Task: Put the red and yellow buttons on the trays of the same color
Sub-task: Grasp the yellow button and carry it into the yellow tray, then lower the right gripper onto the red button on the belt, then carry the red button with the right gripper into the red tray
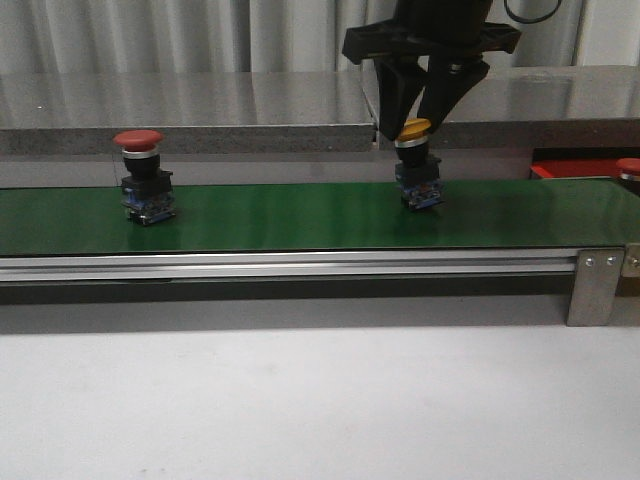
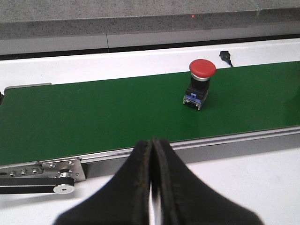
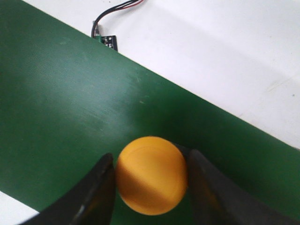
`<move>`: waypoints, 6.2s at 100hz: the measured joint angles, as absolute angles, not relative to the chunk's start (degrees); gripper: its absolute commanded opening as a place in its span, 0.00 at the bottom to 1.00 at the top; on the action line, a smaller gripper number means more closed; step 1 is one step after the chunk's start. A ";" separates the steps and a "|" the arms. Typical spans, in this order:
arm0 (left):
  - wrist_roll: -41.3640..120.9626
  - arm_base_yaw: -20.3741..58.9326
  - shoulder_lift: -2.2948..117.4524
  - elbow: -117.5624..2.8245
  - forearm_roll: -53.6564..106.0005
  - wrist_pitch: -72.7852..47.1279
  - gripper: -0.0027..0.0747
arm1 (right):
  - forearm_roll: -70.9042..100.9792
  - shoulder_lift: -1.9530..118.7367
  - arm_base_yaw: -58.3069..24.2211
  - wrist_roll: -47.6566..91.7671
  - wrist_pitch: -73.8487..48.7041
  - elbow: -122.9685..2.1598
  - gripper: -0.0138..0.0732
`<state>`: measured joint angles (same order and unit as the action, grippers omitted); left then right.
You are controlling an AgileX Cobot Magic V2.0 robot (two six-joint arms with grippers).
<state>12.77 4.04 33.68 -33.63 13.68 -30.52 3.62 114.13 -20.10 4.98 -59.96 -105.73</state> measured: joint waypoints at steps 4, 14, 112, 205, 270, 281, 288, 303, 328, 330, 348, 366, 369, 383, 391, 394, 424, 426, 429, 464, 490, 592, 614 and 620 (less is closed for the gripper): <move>12.77 4.04 33.68 -33.63 13.68 -30.52 0.01 | 3.39 114.13 -20.10 4.98 -59.69 -105.73 0.35; 12.77 4.04 33.68 -33.63 13.68 -30.52 0.01 | 3.37 114.00 -20.10 4.98 -59.63 -105.73 0.35; 12.77 4.04 33.68 -33.63 13.68 -30.52 0.01 | 3.51 89.66 -0.85 2.91 -59.43 -84.59 0.35; 12.77 4.04 33.68 -33.63 13.68 -30.52 0.01 | 7.95 88.31 18.02 2.20 -41.98 -56.87 0.42; 12.77 4.04 33.68 -33.63 13.68 -30.52 0.01 | 8.09 82.98 17.18 4.33 -39.30 -56.75 0.76; 12.77 4.04 33.68 -33.63 13.72 -30.52 0.01 | 8.09 80.64 14.33 4.94 -40.55 -57.17 0.76; 12.77 4.04 33.68 -33.63 13.72 -30.52 0.01 | 8.09 80.43 11.88 5.07 -43.00 -58.62 0.76; 12.77 4.04 33.68 -33.63 13.72 -30.52 0.01 | 8.09 80.54 4.72 5.19 -48.05 -63.21 0.76; 12.77 4.04 33.68 -33.63 13.72 -30.52 0.01 | 8.09 85.31 -5.03 6.60 -56.12 -73.12 0.76; 12.77 4.04 33.68 -33.63 13.72 -30.52 0.01 | 8.09 85.98 -5.63 6.88 -56.70 -74.02 0.76; 12.77 4.04 33.68 -33.63 13.72 -30.52 0.01 | 8.09 92.37 -10.44 10.07 -61.03 -81.40 0.76; 12.77 4.04 33.68 -33.63 13.72 -30.52 0.01 | 8.21 98.62 -13.73 13.09 -63.65 -87.90 0.76; 12.77 4.04 33.68 -33.63 13.72 -30.52 0.01 | 8.21 99.77 -13.89 13.37 -63.77 -88.74 0.76; 12.77 4.04 33.68 -33.63 13.72 -30.52 0.01 | 8.32 103.85 -14.14 14.21 -64.10 -92.74 0.76; 12.77 4.04 33.68 -33.63 13.72 -30.52 0.01 | 8.42 105.66 -14.14 14.63 -64.32 -94.87 0.76; 12.77 4.04 33.68 -33.63 13.72 -30.52 0.01 | 8.42 106.25 -14.14 14.76 -64.34 -95.52 0.76; 12.77 4.04 33.68 -33.63 13.72 -30.52 0.01 | 10.86 111.20 -14.27 17.40 -64.68 -99.65 0.76; 12.77 4.04 33.68 -33.63 13.72 -30.52 0.01 | 10.86 111.55 -14.27 17.40 -64.58 -99.78 0.76; 12.77 4.04 33.68 -33.63 13.72 -30.52 0.01 | 10.86 112.00 -14.27 17.45 -64.26 -100.04 0.75; 12.77 4.04 33.68 -33.63 13.72 -30.52 0.01 | 10.86 113.24 -14.27 17.54 -60.58 -100.37 0.27; 12.77 4.04 33.68 -33.63 13.72 -30.52 0.01 | 9.76 110.70 -12.63 12.63 -59.62 -100.37 0.27; 12.77 4.04 33.68 -33.63 13.72 -30.52 0.01 | 5.08 110.46 12.73 2.74 -56.51 -98.00 0.27; 12.77 4.04 33.68 -33.63 13.72 -30.52 0.01 | 5.08 114.26 12.73 2.25 -53.72 -97.96 0.27; 12.77 4.04 33.68 -33.63 13.72 -30.52 0.01 | 5.08 115.00 12.73 2.25 -52.93 -97.96 0.27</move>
